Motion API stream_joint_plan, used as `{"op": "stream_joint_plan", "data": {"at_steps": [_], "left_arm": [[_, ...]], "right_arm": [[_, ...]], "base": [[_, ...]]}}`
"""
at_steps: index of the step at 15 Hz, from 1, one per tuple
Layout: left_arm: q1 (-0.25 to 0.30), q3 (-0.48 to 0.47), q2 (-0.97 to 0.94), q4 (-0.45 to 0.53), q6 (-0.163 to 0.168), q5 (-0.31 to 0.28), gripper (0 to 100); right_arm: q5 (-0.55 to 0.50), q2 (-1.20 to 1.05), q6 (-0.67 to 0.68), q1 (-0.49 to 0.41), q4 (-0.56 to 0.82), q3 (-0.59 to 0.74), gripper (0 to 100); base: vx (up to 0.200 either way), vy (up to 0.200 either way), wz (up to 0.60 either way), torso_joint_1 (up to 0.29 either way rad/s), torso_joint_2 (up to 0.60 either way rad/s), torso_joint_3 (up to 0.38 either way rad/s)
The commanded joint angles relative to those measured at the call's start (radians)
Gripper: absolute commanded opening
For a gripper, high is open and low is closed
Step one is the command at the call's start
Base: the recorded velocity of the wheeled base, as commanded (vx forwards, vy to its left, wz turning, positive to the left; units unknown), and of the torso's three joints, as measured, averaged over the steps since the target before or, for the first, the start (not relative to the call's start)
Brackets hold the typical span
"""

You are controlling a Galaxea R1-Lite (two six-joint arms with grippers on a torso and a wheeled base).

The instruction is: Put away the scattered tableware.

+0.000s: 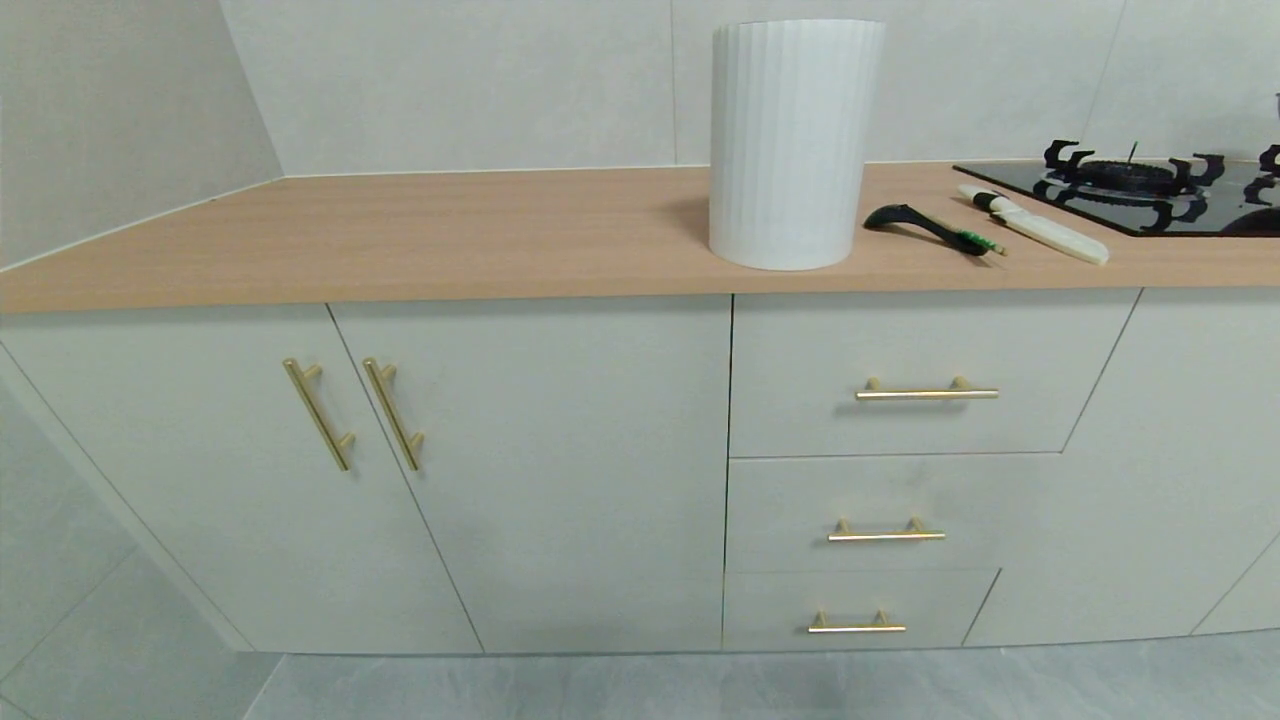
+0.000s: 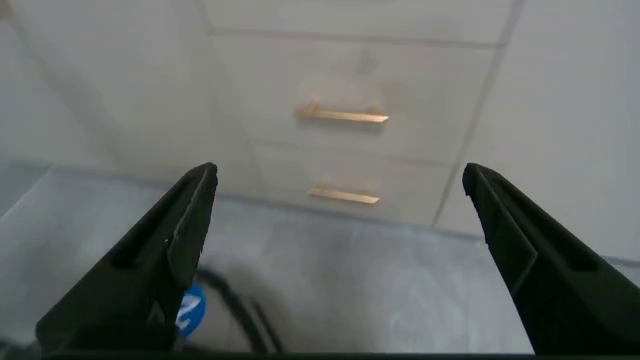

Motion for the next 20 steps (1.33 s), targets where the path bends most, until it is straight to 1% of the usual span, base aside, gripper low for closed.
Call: {"op": "stream_joint_plan", "data": {"at_steps": [1, 4, 6, 7, 13, 15, 16, 18, 20], "left_arm": [[0.0, 0.0, 0.0, 0.0, 0.0, 0.0, 100], [0.0, 0.0, 0.0, 0.0, 0.0, 0.0, 100], [0.0, 0.0, 0.0, 0.0, 0.0, 0.0, 100], [0.0, 0.0, 0.0, 0.0, -0.002, 0.0, 100], [0.0, 0.0, 0.0, 0.0, 0.0, 0.0, 100], [0.0, 0.0, 0.0, 0.0, -0.002, 0.0, 100], [0.0, 0.0, 0.0, 0.0, -0.002, 0.0, 100], [0.0, 0.0, 0.0, 0.0, -0.002, 0.0, 100], [0.0, 0.0, 0.0, 0.0, -0.002, 0.0, 100]], "right_arm": [[0.014, 0.351, 0.001, 0.091, -0.064, -0.09, 100], [0.014, 0.569, 0.001, 0.091, -0.074, -0.218, 100], [0.016, 0.658, -0.001, 0.093, -0.075, -0.264, 100], [0.017, 0.773, -0.002, 0.094, -0.08, -0.33, 100], [0.011, 1.081, -0.007, 0.097, -0.097, -0.526, 100], [0.01, 1.172, -0.005, 0.097, -0.15, -0.526, 100], [0.005, 1.253, -0.007, 0.099, -0.209, -0.524, 100], [-0.044, 1.391, -0.005, 0.133, -0.318, -0.529, 100], [-0.121, 1.511, -0.004, 0.174, -0.449, -0.524, 100]], "base": [[0.0, 0.0, 0.0, 0.0, 0.0, 0.0], [0.0, 0.0, 0.0, 0.0, 0.0, 0.0], [0.0, 0.0, 0.0, 0.0, 0.0, 0.0], [0.0, 0.0, 0.0, 0.0, 0.0, 0.0], [0.0, 0.0, 0.0, 0.0, 0.0, 0.0], [0.0, 0.0, 0.0, 0.0, 0.0, 0.0], [0.0, 0.0, 0.0, 0.0, 0.0, 0.0], [0.0, 0.0, 0.0, 0.0, 0.0, 0.0], [0.0, 0.0, 0.0, 0.0, 0.0, 0.0]]}}
